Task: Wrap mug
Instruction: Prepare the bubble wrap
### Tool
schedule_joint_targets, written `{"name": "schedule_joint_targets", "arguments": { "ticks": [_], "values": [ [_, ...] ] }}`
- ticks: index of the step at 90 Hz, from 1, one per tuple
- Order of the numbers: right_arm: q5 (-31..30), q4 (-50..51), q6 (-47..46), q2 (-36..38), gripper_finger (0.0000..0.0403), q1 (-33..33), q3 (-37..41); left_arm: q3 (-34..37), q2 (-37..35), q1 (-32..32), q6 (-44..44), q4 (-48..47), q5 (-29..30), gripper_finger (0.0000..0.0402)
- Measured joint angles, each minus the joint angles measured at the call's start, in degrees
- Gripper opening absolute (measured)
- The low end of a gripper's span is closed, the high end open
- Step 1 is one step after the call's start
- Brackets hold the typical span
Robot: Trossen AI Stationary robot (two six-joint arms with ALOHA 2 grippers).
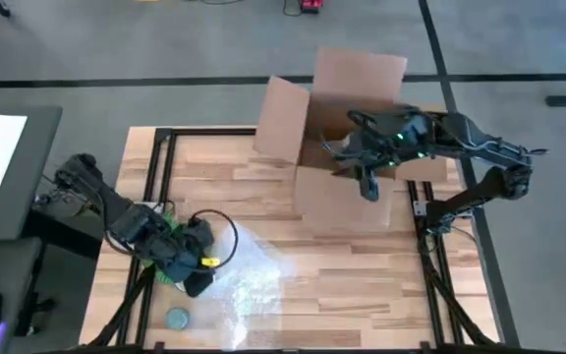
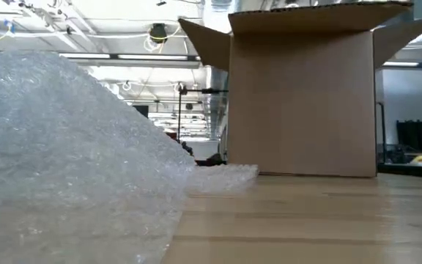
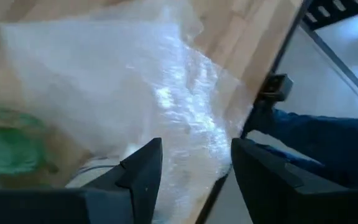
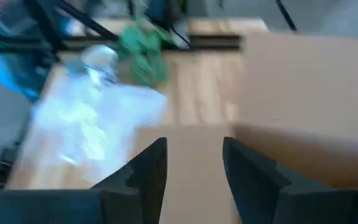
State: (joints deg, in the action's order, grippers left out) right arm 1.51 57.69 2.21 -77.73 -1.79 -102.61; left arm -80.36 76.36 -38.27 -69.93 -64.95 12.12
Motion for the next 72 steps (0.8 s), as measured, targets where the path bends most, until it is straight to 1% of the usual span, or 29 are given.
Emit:
{"name": "schedule_joint_targets", "arguments": {
  "ticks": [9, 25, 37, 48, 56, 66, 72],
  "values": [
    [0.1, -1.6, -2.4, -0.9, 0.0143, 3.7, 0.0, 1.4, 2.9, -0.7, 2.5, 5.8, -0.1, 0.0173],
    [0.0, -1.2, -8.8, -3.7, 0.0143, 8.3, 0.0, 3.3, 9.4, -1.7, 10.3, 17.2, 0.0, 0.0173],
    [0.0, -0.6, -10.8, -5.6, 0.0143, 11.6, 0.0, 3.4, 15.2, -1.7, 11.8, 18.5, 0.0, 0.0173],
    [0.0, 2.4, -10.9, -6.0, 0.0143, 14.3, 0.0, 3.2, 19.2, -0.8, 5.0, 15.5, -0.3, 0.0173],
    [0.0, 5.2, -10.8, -6.0, 0.0143, 15.6, 0.0, 0.6, 20.4, -0.2, -1.4, 12.5, -0.5, 0.0170],
    [-0.1, 9.7, -10.8, -5.5, 0.0143, 17.0, 0.0, -3.4, 20.2, 1.2, -17.8, 5.1, -0.6, 0.0163],
    [-0.2, 12.0, -10.8, -5.1, 0.0143, 18.2, 0.0, -4.8, 20.1, 1.6, -22.8, 3.3, -0.7, 0.0161]
  ]
}}
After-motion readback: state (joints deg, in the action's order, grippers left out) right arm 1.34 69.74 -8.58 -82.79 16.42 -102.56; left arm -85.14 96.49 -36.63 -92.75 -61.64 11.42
